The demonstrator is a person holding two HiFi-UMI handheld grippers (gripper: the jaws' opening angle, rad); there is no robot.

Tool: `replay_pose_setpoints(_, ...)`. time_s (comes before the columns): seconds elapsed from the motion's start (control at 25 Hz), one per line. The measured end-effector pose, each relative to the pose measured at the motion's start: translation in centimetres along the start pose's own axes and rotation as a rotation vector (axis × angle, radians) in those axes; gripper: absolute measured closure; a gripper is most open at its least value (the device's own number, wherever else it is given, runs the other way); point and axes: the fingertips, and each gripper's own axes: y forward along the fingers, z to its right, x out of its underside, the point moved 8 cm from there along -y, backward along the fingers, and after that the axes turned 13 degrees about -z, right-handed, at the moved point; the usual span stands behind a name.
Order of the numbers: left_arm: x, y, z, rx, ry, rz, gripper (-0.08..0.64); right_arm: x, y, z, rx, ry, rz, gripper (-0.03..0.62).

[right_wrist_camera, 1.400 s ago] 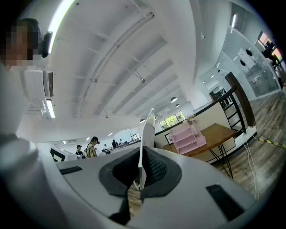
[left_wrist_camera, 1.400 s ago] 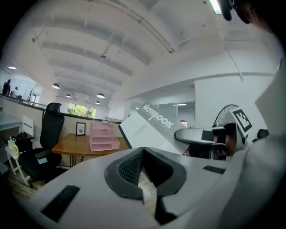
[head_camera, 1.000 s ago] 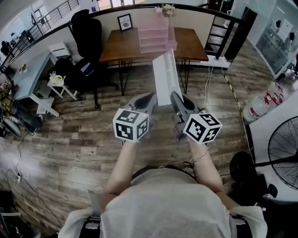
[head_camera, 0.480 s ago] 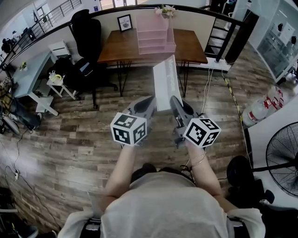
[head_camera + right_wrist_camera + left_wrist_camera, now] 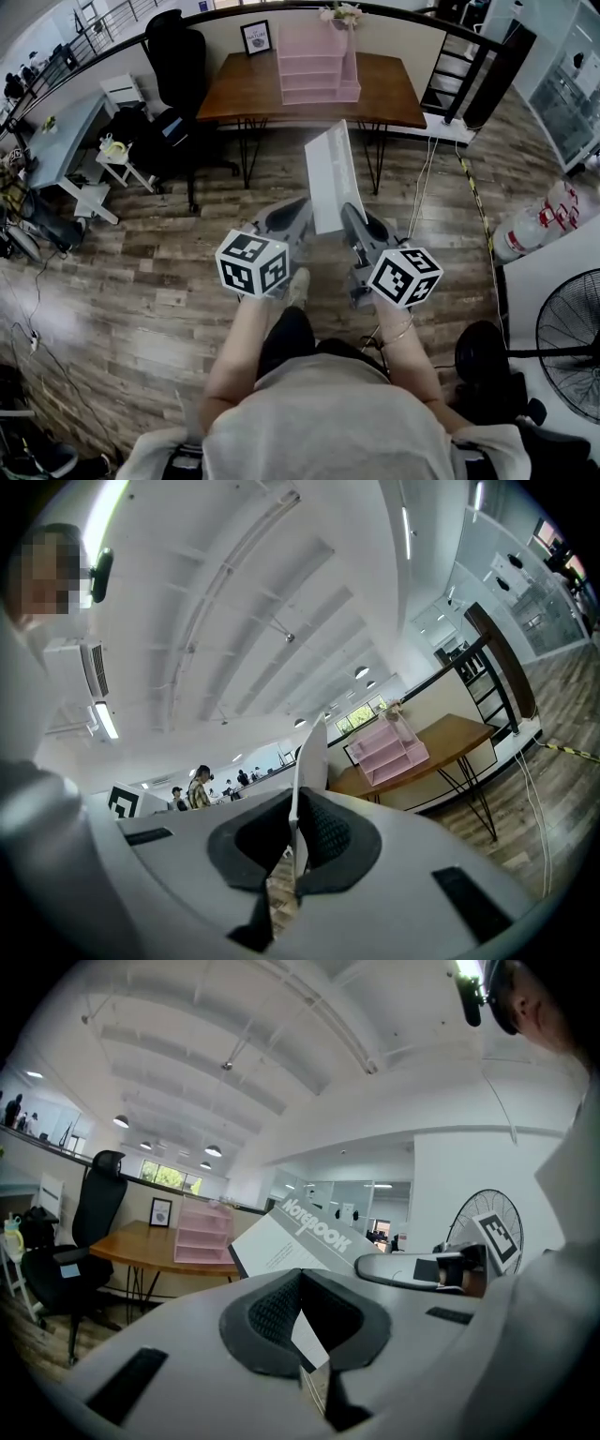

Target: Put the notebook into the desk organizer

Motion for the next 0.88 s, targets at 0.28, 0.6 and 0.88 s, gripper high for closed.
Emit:
replay_pose_setpoints(0.28, -1.4, 4.5, -4.6, 0.038, -0.028, -0.013, 0.548, -3.1, 5.0, 3.3, 0.006, -0.005, 0.016, 0.582)
replay_pose_setpoints(0.6, -7.1, 10.3, -12.8, 0.076, -0.024, 0.004, 0.548, -8.9, 13.3, 7.4, 0.044, -0.028, 0.035, 0.581)
replay_pose_setpoints(0.88, -12.6, 14.6, -19.4, 0.106, 0.018, 0.037, 0.548, -13.5, 20.0, 10.1, 0.066, -0.048, 0.092, 0.581)
